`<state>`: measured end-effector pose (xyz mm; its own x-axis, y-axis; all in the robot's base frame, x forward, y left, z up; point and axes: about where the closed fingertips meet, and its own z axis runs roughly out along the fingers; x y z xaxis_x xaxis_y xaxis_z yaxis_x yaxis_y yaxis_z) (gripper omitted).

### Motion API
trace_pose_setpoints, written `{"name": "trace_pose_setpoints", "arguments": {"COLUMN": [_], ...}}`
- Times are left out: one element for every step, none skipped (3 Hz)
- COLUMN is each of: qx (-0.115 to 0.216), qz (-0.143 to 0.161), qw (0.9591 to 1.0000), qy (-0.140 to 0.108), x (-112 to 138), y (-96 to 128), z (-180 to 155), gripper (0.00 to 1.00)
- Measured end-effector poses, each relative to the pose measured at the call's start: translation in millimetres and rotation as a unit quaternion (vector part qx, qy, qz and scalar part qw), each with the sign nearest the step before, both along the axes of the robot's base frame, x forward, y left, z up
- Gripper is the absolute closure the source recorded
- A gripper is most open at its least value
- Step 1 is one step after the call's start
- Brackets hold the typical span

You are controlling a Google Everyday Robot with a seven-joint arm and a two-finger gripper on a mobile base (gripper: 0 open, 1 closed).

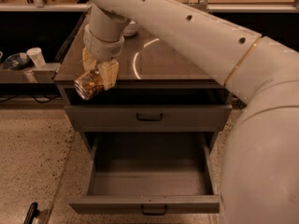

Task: Place orange can into middle drawer

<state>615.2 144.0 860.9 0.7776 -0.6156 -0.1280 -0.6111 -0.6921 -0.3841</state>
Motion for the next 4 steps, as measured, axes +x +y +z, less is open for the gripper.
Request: {"name": "trace_pose_setpoints", "arguments": {"qx": [-0.063, -0.088, -0.05, 0.002], "qz": [-0.053, -0.075, -0.151, -0.262], "qw": [0.9957, 0.9901, 0.9749, 0.9431], "qy": [0.043, 0.078, 0.156, 0.204], "x": [-38, -58, -75, -93], "y": [-30, -46, -91, -139], "z": [-18, -32, -101, -158], "gripper": [0.85, 0.85, 1.0, 1.0]}}
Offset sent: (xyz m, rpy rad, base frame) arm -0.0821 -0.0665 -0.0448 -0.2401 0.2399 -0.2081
